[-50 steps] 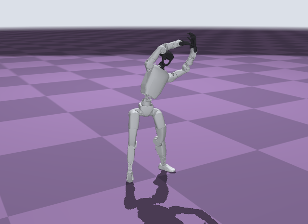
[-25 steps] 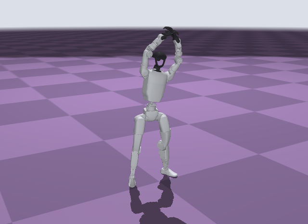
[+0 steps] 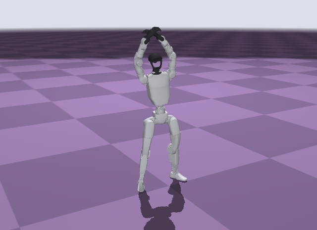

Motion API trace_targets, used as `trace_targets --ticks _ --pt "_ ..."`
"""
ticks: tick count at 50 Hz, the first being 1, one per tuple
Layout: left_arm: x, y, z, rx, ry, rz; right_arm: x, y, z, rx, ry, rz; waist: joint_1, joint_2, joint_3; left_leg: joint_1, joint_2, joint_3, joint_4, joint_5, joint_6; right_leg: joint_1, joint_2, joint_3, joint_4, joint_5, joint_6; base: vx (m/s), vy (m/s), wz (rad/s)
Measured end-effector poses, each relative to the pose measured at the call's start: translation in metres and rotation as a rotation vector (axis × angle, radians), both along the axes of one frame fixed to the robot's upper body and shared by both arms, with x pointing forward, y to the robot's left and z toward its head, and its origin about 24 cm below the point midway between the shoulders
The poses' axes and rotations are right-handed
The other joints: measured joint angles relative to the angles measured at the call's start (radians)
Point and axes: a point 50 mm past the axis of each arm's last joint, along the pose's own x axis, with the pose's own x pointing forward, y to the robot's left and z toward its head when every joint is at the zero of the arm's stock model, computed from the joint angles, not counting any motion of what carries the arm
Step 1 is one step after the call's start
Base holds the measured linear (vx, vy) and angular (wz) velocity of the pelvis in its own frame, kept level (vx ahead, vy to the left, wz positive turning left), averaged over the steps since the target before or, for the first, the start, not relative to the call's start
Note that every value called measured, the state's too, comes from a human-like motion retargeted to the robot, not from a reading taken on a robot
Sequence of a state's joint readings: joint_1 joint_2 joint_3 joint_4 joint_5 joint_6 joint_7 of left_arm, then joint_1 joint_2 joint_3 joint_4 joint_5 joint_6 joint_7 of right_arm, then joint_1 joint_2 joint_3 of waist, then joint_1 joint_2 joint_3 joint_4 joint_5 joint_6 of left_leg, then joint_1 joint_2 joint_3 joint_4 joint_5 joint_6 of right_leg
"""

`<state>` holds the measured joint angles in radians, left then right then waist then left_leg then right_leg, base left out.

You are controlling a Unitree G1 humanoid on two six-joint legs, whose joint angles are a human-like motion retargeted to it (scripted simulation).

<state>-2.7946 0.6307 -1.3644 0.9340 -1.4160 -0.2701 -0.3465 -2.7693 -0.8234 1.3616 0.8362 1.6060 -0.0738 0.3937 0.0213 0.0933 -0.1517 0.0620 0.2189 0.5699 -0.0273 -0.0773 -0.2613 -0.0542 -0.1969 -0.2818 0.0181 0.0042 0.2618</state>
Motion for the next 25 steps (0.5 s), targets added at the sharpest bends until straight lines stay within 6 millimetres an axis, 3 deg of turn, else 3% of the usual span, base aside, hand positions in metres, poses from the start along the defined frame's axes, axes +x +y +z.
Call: trace_targets --ticks 25 --pt "0.017 -0.040 -0.025 0.200 -0.040 0.162 0.051 -0.046 -0.015 0.145 0.125 0.113 -0.056 0.246 0.021 -0.013 -0.014 0.020 -0.012 0.023 0.000 -0.027 -0.009 0.022 -0.013 0.003 0.000 0.00 -0.01 -0.01"
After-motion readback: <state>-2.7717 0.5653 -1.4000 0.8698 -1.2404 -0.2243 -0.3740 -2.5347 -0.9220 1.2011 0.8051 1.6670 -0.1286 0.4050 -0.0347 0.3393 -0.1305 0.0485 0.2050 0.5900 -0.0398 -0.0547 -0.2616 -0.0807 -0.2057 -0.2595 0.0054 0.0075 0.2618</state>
